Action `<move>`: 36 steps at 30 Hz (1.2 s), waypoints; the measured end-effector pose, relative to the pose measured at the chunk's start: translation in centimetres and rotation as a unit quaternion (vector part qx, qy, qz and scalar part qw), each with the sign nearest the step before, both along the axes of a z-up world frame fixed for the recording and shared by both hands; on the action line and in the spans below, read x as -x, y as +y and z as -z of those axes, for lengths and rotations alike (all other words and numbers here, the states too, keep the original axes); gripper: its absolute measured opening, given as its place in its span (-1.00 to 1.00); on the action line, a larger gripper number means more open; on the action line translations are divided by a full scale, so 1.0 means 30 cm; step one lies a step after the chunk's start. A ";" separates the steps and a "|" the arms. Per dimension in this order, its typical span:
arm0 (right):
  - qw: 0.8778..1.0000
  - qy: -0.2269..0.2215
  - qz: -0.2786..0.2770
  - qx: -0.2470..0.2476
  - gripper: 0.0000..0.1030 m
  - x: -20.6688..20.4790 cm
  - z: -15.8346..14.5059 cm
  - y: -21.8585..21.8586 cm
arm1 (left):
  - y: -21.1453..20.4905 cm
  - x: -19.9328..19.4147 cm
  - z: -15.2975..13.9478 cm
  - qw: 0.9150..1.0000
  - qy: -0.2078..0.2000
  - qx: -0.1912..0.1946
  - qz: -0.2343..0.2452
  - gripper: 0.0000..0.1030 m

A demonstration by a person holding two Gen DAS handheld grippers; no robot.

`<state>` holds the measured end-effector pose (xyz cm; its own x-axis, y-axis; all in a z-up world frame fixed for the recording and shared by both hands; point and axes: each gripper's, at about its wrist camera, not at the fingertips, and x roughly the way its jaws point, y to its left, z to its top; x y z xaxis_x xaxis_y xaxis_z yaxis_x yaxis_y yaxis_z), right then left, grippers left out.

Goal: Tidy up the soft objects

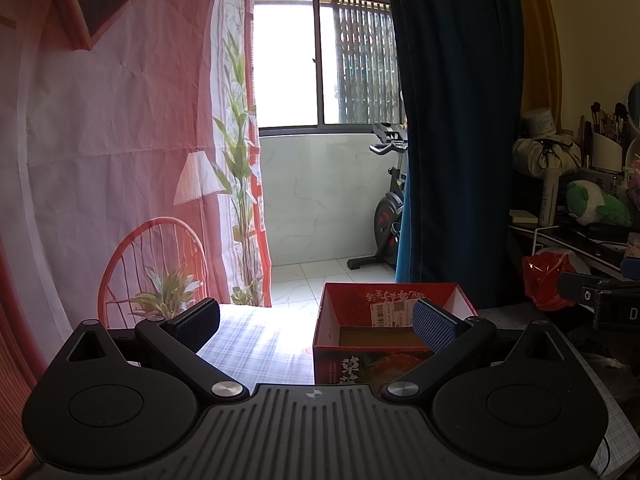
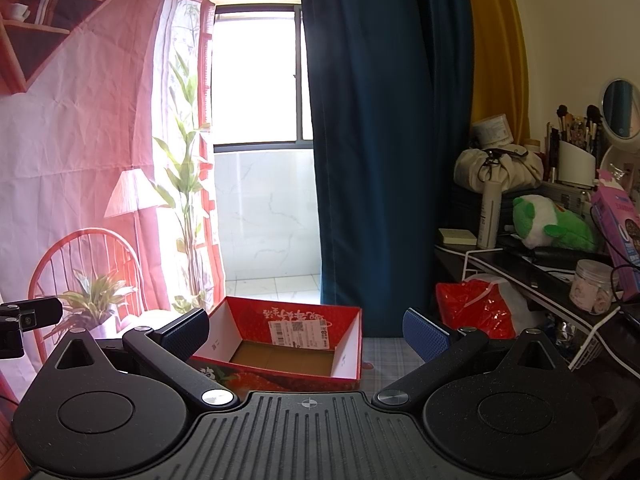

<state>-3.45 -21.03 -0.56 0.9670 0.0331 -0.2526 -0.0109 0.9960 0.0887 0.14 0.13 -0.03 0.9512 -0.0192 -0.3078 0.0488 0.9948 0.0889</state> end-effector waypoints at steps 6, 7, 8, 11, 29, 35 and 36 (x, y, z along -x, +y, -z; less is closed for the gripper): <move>1.000 0.000 0.000 0.000 0.99 0.000 -0.002 0.001 | 0.001 0.000 0.000 1.000 0.000 0.000 0.000 1.00; 1.000 0.000 0.000 0.000 0.99 -0.001 -0.001 -0.001 | 0.001 -0.001 0.000 1.000 0.000 0.000 0.000 1.00; 1.000 0.000 0.000 0.000 0.99 0.000 -0.003 0.001 | 0.001 0.000 0.001 1.000 0.000 0.000 0.000 1.00; 1.000 0.000 0.000 0.000 0.99 0.000 -0.004 0.000 | 0.000 0.000 0.000 1.000 0.000 0.002 0.000 1.00; 0.998 -0.049 -0.043 -0.021 0.99 -0.015 0.168 -0.022 | 0.025 -0.073 0.134 0.999 -0.001 -0.030 -0.021 1.00; 0.998 0.001 -0.045 -0.035 0.99 -0.081 0.307 -0.020 | 0.035 -0.142 0.248 0.999 0.043 -0.030 0.014 1.00; 0.998 0.009 -0.044 -0.035 0.99 -0.090 0.327 -0.020 | 0.039 -0.152 0.270 0.998 0.049 -0.026 0.021 1.00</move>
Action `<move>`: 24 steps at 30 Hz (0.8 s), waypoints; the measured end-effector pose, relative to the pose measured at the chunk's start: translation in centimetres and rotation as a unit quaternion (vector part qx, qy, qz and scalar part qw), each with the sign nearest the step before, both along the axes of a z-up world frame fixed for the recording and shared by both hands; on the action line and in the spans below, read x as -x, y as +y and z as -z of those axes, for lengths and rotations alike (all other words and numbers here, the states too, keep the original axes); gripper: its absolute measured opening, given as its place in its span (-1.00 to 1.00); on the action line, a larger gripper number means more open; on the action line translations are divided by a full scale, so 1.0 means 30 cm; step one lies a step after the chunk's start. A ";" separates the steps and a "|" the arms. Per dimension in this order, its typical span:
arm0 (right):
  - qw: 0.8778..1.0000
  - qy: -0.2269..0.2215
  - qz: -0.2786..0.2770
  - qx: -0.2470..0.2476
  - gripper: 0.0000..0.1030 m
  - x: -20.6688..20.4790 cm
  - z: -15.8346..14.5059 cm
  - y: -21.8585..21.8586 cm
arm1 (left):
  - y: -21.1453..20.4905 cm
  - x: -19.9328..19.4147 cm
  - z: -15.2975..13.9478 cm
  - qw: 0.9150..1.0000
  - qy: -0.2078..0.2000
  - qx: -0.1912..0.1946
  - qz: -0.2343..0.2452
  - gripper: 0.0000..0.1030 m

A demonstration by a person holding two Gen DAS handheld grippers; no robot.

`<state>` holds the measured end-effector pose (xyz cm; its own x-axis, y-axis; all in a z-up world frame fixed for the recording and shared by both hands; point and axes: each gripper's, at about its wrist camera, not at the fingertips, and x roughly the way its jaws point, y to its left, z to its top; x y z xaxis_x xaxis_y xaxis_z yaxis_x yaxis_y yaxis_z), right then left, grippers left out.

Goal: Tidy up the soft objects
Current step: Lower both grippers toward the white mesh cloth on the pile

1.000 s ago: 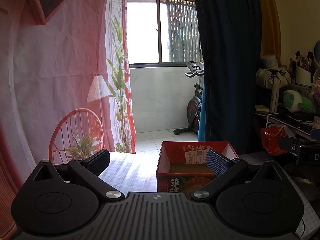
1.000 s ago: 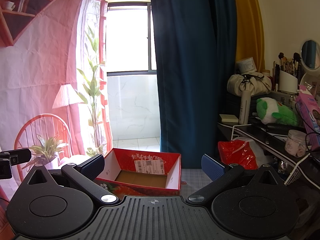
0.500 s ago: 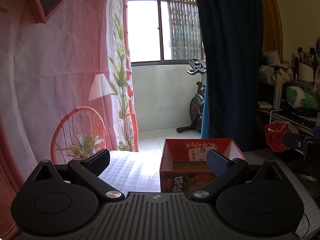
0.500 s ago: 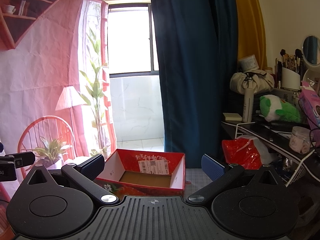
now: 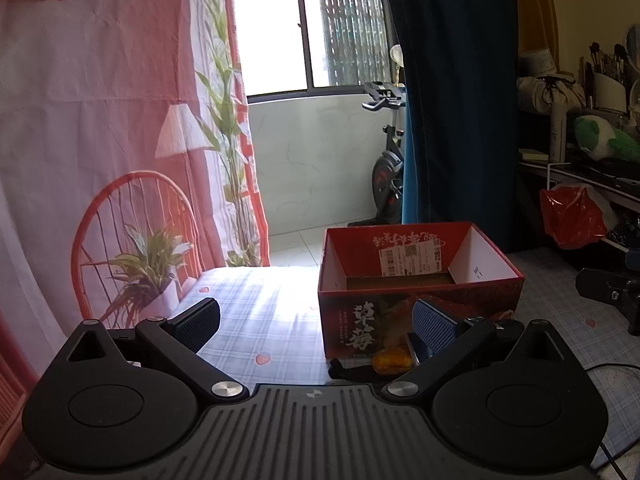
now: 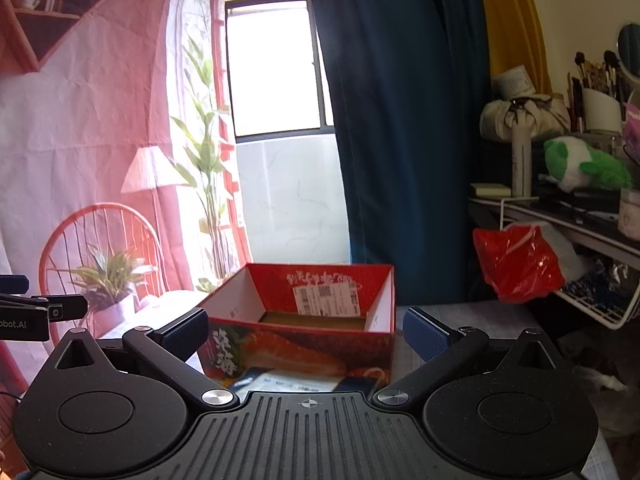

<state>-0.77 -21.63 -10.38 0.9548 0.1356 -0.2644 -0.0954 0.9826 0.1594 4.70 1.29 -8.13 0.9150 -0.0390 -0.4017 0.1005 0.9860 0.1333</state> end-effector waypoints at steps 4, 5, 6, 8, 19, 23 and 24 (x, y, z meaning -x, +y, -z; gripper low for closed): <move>0.999 0.047 -0.023 0.004 0.99 -0.040 0.098 0.009 | 0.020 -0.054 0.096 0.999 0.040 0.024 0.020 1.00; 0.998 0.057 -0.018 0.011 0.99 -0.050 0.127 0.019 | 0.024 -0.063 0.126 0.998 0.052 0.030 0.026 1.00; 0.998 0.066 -0.012 0.020 0.99 -0.059 0.150 0.027 | 0.026 -0.075 0.149 0.997 0.060 0.035 0.029 1.00; 0.996 0.080 -0.011 0.039 0.99 -0.072 0.195 0.044 | 0.025 -0.095 0.198 0.996 0.076 0.037 0.032 1.00; 0.986 0.145 -0.016 0.080 0.99 -0.136 0.397 0.086 | -0.002 -0.183 0.434 0.980 0.186 0.039 0.065 0.97; 0.983 0.166 -0.021 0.071 0.99 -0.166 0.445 0.080 | 0.014 -0.197 0.497 0.971 0.210 0.079 0.081 0.94; 0.983 0.172 -0.023 0.067 0.99 -0.171 0.459 0.076 | 0.018 -0.198 0.507 0.970 0.215 0.084 0.081 0.94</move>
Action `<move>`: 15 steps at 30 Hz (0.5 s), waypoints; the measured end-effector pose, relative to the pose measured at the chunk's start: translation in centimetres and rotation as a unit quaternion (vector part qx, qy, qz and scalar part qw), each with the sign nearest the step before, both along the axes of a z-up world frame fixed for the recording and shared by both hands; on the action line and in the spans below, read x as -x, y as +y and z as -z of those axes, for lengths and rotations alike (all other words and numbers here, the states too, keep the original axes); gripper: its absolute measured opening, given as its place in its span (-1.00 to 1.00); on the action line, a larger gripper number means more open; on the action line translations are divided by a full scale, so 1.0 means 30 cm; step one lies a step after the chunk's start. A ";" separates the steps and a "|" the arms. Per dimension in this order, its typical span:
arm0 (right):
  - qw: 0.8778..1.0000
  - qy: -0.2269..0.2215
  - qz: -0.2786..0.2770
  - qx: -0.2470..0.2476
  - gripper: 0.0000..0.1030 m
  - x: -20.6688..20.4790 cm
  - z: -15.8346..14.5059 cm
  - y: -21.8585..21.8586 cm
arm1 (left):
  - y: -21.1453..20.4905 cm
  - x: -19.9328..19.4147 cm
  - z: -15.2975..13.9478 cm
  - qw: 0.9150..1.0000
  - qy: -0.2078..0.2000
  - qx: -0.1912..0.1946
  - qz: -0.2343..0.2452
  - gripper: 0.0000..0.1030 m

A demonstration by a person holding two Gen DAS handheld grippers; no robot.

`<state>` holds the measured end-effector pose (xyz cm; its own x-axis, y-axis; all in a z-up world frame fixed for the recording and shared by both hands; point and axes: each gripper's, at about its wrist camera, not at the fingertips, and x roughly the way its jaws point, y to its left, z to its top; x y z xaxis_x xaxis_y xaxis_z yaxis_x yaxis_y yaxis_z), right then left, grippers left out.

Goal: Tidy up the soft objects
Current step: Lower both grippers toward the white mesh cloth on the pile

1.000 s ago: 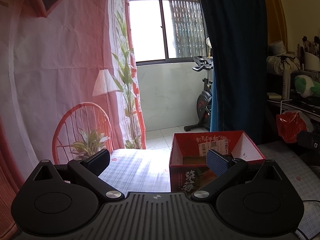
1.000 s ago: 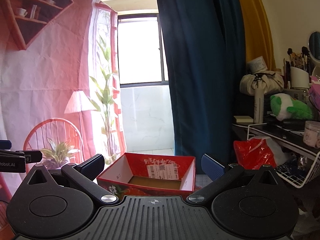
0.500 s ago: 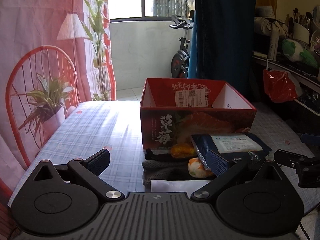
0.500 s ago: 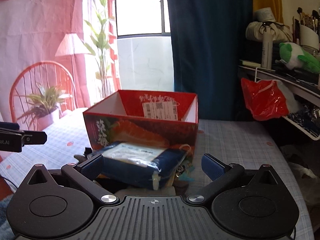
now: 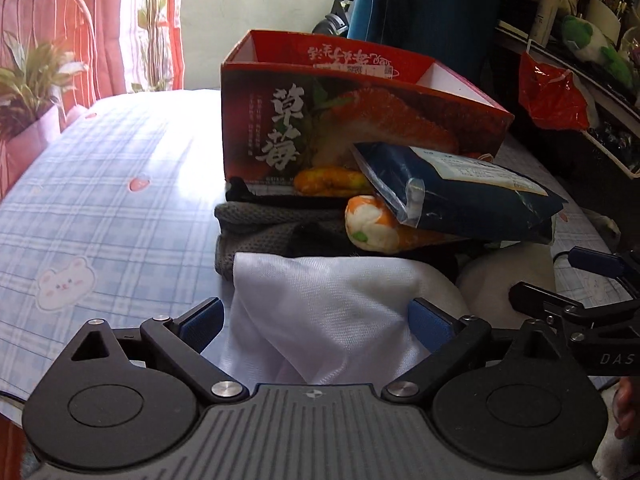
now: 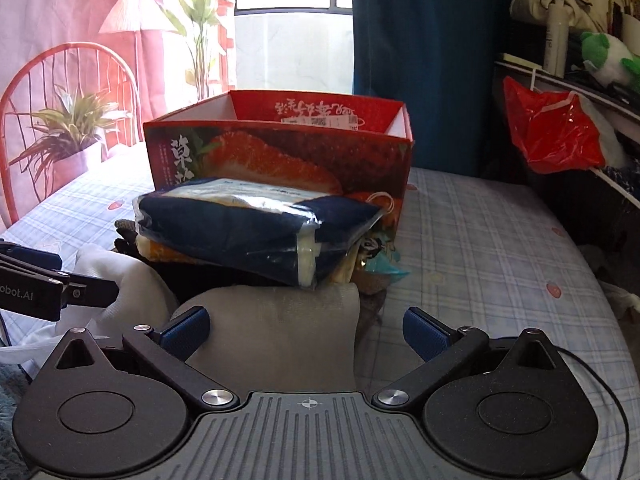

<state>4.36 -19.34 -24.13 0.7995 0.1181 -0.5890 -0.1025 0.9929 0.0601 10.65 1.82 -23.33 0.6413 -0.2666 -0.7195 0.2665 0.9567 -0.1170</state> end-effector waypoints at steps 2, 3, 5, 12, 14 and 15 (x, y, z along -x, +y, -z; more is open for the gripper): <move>1.000 0.012 0.000 -0.007 0.99 -0.011 0.024 0.000 | 0.002 -0.007 0.020 1.000 0.006 0.006 -0.002 0.94; 1.000 0.015 0.000 -0.011 0.99 -0.014 0.034 -0.001 | 0.006 -0.004 0.025 1.000 0.007 0.010 -0.003 0.94; 1.000 0.021 0.003 -0.017 0.99 -0.019 0.049 -0.006 | 0.006 -0.010 0.037 1.000 0.011 0.017 -0.005 0.96; 0.999 0.041 0.000 -0.008 0.99 -0.030 0.073 0.012 | 0.014 -0.036 0.083 0.999 0.043 0.026 -0.013 1.00; 0.999 0.043 0.000 -0.007 0.99 -0.032 0.076 0.015 | 0.014 -0.047 0.092 0.998 0.050 0.027 -0.014 1.00; 0.999 0.043 0.000 -0.008 0.99 -0.031 0.077 0.015 | 0.014 -0.051 0.097 0.998 0.054 0.028 -0.014 1.00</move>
<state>5.28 -18.89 -26.43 0.7458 0.1282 -0.6537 -0.0963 0.9918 0.0846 12.17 2.25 -26.25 0.5684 -0.2902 -0.7699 0.2218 0.9551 -0.1963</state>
